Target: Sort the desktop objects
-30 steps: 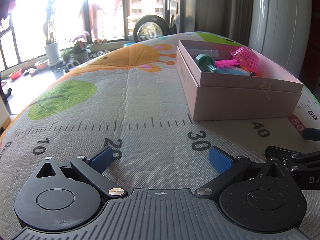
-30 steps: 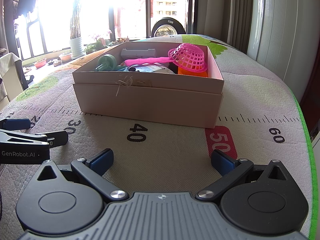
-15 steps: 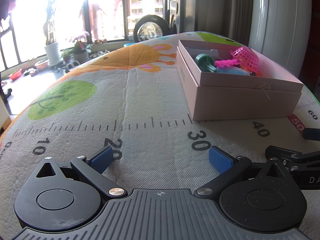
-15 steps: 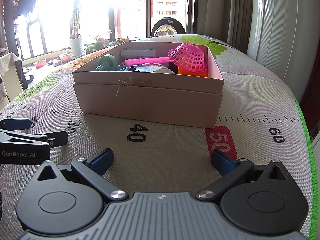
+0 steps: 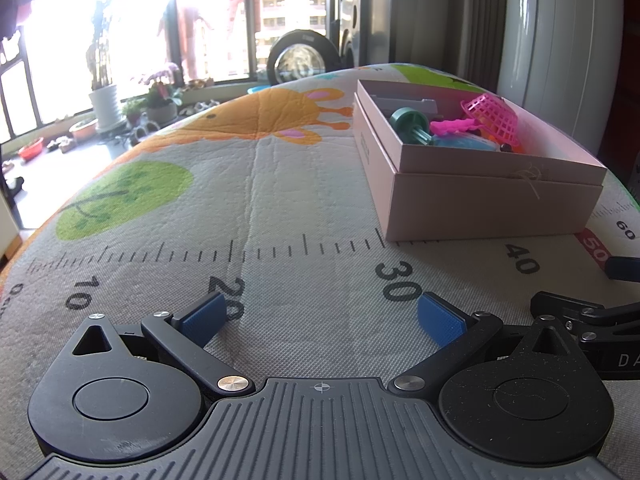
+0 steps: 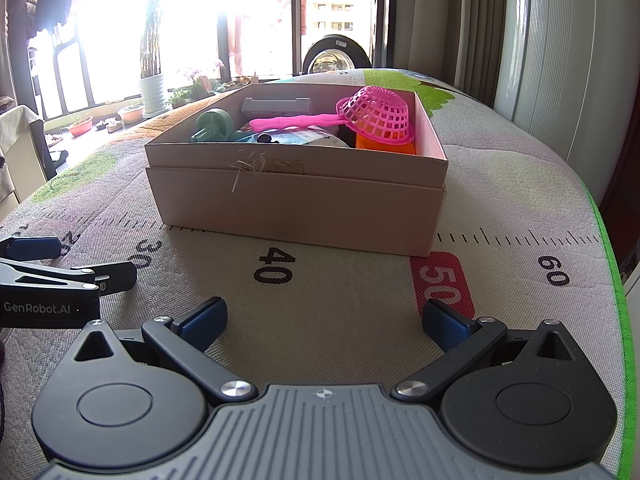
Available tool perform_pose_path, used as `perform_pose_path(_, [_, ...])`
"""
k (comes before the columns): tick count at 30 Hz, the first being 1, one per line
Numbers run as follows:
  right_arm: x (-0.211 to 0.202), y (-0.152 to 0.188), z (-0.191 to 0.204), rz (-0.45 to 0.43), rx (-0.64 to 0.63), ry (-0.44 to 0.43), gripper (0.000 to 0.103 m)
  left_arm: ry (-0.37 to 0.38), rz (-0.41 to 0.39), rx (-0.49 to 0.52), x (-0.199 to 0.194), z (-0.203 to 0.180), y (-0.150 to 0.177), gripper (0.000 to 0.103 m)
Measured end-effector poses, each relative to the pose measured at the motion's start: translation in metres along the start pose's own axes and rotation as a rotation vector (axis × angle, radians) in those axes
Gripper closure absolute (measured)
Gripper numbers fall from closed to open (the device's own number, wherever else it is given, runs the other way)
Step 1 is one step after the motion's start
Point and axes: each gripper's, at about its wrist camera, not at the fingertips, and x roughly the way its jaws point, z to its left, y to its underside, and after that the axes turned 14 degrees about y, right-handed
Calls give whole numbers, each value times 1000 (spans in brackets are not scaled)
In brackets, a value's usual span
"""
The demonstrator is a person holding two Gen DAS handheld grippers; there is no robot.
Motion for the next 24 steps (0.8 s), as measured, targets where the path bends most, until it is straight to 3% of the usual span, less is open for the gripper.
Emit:
perform_pose_path(11, [0, 0, 0, 0, 0, 0, 0, 9, 41, -22, -2, 2, -4, 0])
perform_pose_path(24, [0, 0, 0, 0, 0, 0, 0, -3, 26, -29, -4, 0, 1, 0])
